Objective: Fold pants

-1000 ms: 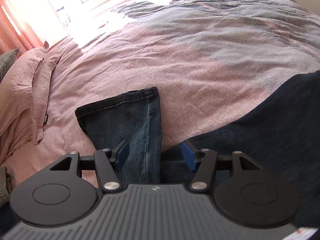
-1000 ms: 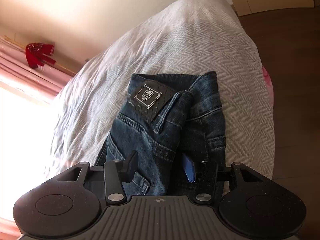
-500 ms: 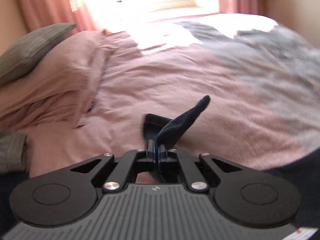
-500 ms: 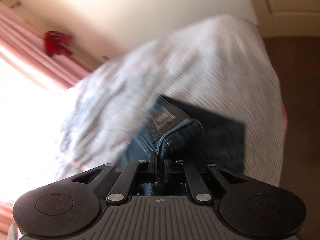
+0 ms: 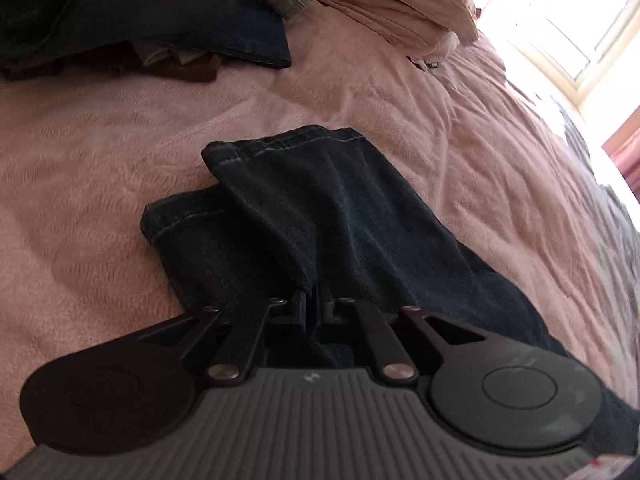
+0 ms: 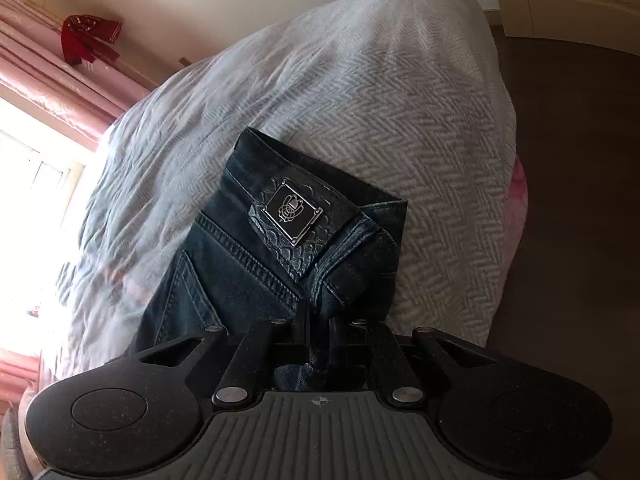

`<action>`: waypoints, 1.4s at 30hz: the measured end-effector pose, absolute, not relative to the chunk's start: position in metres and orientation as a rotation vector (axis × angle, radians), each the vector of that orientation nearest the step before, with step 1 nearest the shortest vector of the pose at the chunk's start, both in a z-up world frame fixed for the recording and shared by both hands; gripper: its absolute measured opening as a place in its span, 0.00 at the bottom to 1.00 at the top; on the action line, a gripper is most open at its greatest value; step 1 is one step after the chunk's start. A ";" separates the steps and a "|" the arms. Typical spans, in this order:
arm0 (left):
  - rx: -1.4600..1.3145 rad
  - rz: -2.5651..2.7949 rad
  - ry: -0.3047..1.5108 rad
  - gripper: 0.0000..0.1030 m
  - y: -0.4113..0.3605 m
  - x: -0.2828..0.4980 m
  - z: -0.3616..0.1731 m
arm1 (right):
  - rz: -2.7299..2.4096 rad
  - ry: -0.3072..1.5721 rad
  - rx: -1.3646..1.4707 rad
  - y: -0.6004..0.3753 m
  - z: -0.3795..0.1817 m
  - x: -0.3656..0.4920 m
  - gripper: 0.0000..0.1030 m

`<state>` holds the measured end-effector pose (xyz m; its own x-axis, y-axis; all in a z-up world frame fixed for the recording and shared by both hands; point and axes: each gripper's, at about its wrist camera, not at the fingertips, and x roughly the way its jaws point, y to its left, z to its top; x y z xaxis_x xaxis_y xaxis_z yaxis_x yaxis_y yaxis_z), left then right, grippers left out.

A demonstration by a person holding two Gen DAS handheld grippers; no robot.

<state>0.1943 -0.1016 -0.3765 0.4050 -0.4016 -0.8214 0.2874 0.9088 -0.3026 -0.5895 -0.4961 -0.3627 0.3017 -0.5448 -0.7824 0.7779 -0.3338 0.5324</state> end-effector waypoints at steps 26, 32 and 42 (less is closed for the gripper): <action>-0.069 -0.434 0.979 0.02 -0.074 0.161 -0.374 | -1.186 0.161 1.186 -0.520 -0.312 -0.601 0.01; -0.045 -0.409 0.986 0.02 -0.081 0.162 -0.374 | -1.156 0.093 1.162 -0.518 -0.302 -0.595 0.01; 0.030 -0.403 0.984 0.03 -0.092 0.162 -0.377 | -1.314 0.143 1.242 -0.489 -0.372 -0.621 0.01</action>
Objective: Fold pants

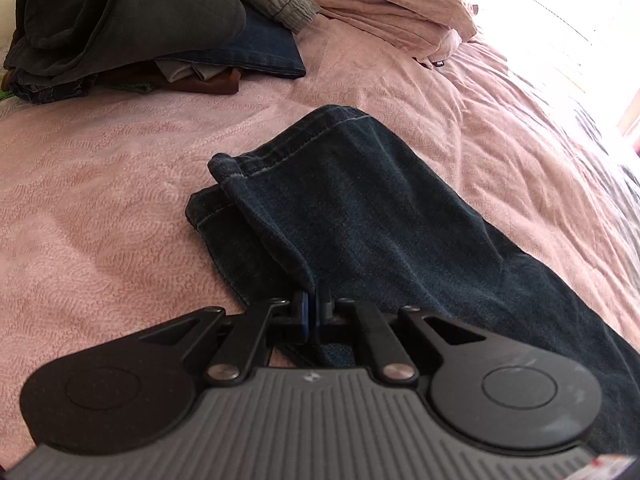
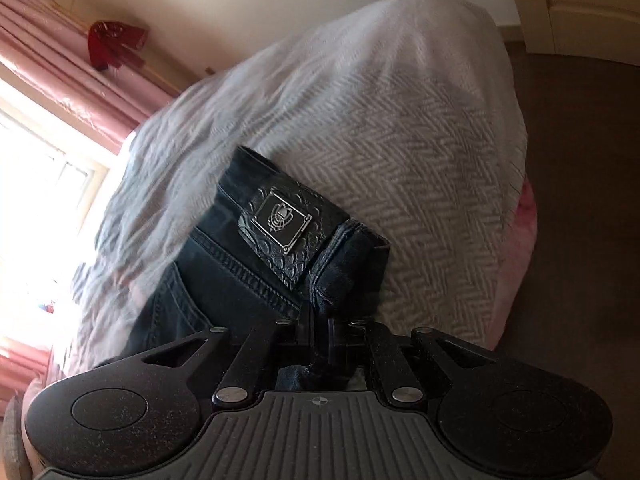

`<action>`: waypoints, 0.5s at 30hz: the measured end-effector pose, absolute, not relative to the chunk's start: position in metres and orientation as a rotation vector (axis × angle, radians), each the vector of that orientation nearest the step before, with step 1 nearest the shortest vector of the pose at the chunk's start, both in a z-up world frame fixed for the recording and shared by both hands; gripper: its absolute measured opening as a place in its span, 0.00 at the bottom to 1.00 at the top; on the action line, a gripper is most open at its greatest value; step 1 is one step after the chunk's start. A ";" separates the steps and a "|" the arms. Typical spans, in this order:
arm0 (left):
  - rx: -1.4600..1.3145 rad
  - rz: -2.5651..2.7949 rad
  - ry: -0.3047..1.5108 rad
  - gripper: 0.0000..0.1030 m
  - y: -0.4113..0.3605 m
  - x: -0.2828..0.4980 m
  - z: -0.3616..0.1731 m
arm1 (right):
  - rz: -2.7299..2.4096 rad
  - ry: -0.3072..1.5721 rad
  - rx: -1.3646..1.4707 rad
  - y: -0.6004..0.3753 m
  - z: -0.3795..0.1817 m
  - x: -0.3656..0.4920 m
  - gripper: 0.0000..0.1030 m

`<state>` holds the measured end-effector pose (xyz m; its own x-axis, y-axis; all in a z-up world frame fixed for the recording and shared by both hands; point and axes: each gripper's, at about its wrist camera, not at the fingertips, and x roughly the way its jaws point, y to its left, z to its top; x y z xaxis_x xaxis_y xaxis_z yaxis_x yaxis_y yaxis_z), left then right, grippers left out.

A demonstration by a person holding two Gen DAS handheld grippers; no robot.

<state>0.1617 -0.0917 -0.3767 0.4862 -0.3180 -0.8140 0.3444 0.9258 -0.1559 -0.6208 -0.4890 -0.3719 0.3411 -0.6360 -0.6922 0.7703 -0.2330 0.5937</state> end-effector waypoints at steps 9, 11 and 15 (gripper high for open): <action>-0.061 -0.419 0.995 0.25 -0.078 0.165 -0.375 | -1.347 0.243 1.286 -0.504 -0.379 -0.614 0.11; -0.122 -0.403 0.991 0.26 -0.069 0.173 -0.375 | -1.359 0.306 1.234 -0.506 -0.375 -0.606 0.12; -0.215 -0.372 0.989 0.21 -0.058 0.193 -0.376 | -1.376 0.299 1.260 -0.509 -0.382 -0.605 0.12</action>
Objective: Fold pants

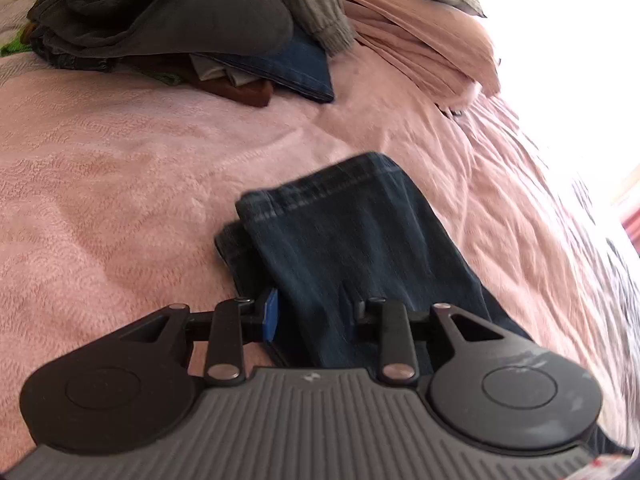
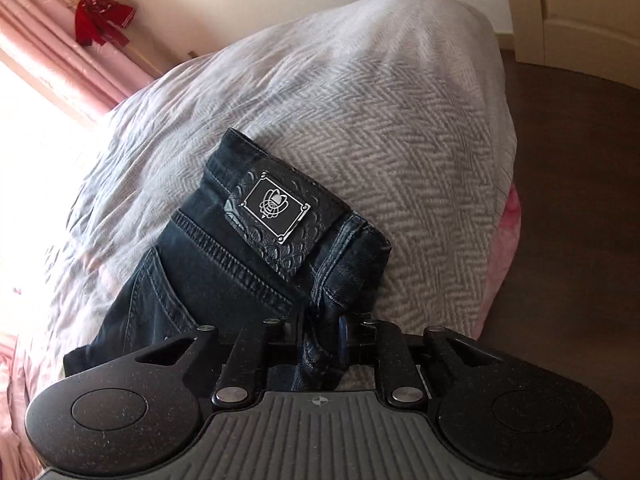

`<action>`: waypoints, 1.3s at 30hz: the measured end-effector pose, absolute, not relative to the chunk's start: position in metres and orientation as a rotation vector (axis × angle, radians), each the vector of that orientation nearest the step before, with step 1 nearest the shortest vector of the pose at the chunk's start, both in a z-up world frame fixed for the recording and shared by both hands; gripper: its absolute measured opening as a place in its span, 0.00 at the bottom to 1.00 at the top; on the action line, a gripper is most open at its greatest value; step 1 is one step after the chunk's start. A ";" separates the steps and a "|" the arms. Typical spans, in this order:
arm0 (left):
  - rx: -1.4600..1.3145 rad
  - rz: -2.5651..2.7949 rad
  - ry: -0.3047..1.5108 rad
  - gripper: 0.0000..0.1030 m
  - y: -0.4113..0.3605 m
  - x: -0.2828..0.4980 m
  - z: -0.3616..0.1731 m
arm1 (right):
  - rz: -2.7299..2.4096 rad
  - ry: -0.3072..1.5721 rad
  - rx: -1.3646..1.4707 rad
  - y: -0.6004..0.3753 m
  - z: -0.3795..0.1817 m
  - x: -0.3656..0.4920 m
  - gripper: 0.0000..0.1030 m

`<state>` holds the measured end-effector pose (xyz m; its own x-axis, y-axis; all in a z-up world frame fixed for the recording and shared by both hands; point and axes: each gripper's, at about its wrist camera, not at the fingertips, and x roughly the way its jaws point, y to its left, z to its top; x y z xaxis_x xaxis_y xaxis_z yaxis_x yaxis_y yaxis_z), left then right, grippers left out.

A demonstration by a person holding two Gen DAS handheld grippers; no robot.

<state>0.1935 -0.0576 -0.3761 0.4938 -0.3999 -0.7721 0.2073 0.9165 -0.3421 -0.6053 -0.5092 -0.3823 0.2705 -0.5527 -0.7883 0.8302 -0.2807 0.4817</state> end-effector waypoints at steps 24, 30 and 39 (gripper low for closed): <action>0.203 -0.541 0.875 0.23 -0.121 0.145 -0.331 | -1.479 0.626 0.588 -0.492 -0.304 -0.530 0.45; 0.485 -0.719 0.855 0.27 -0.183 0.104 -0.392 | -1.203 0.876 0.468 -0.504 -0.377 -0.479 0.45; 0.449 -0.593 0.743 0.20 -0.168 0.166 -0.354 | -1.243 0.830 0.576 -0.503 -0.361 -0.503 0.46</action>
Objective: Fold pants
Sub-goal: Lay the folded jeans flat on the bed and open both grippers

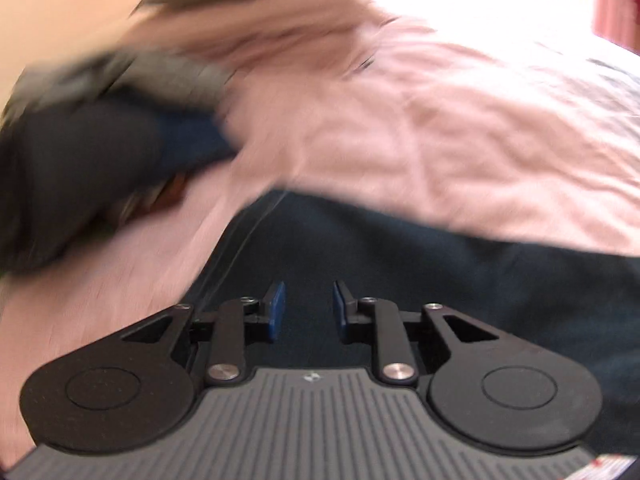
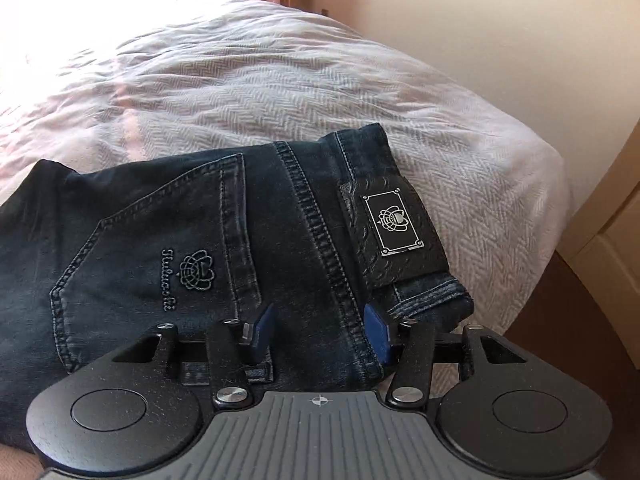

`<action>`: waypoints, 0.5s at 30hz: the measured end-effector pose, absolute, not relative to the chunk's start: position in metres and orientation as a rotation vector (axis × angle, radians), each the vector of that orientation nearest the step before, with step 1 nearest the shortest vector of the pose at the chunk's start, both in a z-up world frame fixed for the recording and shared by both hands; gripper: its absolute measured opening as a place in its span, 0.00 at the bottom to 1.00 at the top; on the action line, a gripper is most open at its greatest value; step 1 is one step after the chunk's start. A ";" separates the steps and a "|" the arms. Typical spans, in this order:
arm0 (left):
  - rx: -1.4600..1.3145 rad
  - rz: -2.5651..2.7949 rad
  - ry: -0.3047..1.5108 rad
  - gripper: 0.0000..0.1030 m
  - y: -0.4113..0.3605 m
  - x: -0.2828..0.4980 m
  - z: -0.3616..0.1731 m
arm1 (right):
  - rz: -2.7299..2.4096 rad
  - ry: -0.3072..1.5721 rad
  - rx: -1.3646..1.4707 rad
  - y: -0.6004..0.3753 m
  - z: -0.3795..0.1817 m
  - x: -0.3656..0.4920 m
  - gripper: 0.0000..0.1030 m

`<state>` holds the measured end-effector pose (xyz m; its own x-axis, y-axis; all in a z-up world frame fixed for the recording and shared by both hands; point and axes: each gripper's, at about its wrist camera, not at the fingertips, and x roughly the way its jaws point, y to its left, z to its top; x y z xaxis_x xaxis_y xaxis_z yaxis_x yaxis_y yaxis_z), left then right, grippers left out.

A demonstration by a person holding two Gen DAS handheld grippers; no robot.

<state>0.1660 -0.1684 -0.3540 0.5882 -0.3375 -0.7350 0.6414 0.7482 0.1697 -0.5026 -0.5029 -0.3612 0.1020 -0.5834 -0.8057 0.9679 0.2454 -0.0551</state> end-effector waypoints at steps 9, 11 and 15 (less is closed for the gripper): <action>0.641 -0.685 0.654 0.24 -0.199 0.231 -0.410 | -1.294 0.824 0.566 -0.471 -0.371 -0.455 0.46; 0.596 -0.585 0.669 0.28 -0.174 0.260 -0.405 | -1.324 0.826 0.555 -0.458 -0.368 -0.447 0.46; 0.457 -0.560 0.680 0.14 -0.117 0.262 -0.357 | -1.302 0.794 0.513 -0.416 -0.351 -0.414 0.46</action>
